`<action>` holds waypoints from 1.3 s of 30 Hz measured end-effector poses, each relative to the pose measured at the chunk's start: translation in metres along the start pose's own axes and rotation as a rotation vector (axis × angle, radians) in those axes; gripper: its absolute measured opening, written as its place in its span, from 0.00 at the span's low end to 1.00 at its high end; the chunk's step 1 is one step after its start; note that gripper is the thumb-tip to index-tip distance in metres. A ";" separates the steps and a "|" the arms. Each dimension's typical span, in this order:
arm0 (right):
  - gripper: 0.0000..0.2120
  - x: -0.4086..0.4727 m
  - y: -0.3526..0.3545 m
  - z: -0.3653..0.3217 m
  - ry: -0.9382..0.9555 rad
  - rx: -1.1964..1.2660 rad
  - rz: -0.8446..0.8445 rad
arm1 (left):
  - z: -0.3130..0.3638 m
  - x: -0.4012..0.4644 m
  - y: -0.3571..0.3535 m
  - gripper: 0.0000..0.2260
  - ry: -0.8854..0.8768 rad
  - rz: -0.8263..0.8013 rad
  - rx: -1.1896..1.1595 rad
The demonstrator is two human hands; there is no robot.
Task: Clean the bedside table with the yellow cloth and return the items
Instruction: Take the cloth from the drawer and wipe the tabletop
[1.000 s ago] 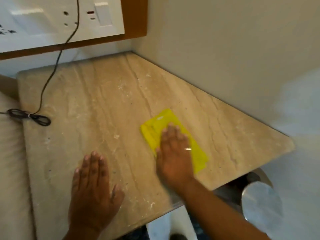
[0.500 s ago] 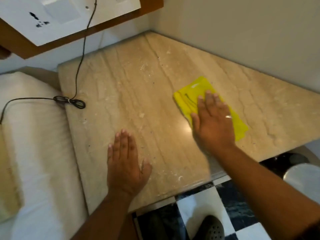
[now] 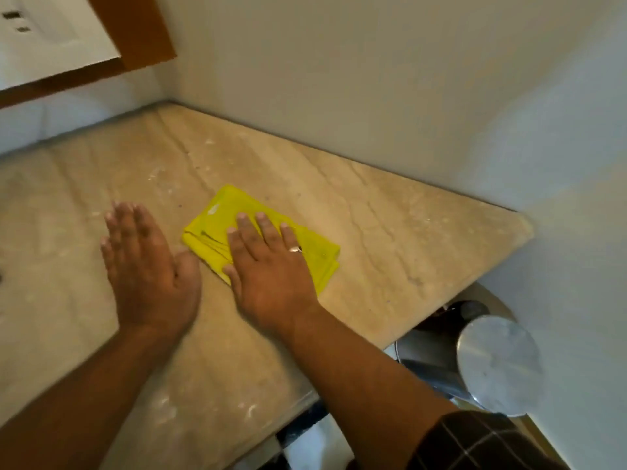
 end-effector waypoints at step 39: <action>0.17 0.079 0.026 0.056 -0.120 0.018 0.154 | 0.022 0.009 -0.038 0.37 -0.145 -0.329 0.230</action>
Point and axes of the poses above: each hand's wrist, its own x-axis towards the middle knuckle, its own y-axis out of the back of the hand, z = x × y, the point moved 10 cm from there along x, towards the middle knuckle, and after that the axes turned 3 degrees about -x, right-handed, at the moved point
